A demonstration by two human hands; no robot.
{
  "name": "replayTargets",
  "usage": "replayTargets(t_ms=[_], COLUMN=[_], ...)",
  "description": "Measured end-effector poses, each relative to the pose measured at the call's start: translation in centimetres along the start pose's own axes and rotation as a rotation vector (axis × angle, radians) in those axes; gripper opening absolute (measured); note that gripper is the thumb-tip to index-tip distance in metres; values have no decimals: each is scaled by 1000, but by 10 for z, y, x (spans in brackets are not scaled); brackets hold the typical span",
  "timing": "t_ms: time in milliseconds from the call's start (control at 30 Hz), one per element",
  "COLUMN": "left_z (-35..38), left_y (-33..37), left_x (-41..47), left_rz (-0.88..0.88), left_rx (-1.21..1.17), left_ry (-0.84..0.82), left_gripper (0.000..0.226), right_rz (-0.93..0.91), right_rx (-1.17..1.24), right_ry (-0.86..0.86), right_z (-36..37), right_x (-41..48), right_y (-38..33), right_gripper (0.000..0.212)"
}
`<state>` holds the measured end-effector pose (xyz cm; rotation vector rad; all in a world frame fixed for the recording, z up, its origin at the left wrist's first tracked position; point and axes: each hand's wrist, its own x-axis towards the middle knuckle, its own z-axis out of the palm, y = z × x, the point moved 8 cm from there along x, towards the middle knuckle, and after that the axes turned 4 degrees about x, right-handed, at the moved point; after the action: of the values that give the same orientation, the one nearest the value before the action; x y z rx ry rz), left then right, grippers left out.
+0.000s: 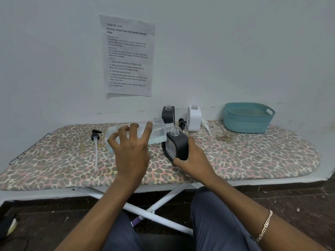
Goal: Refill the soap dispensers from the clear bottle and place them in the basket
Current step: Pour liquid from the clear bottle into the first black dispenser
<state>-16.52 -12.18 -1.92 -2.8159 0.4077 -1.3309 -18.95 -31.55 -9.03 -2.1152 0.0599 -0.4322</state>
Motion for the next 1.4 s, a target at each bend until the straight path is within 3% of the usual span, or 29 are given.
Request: replayTargets(t_ms=[1400], left_z=[-1], left_y=[0], left_x=[0], left_rz=[-6], left_rx=[4], left_ry=[5], left_gripper=[83], right_rz=[-2], right_rx=[9], right_ry=[7], right_z=[-1], right_x=[0], right_y=[-1], right_gripper=[59])
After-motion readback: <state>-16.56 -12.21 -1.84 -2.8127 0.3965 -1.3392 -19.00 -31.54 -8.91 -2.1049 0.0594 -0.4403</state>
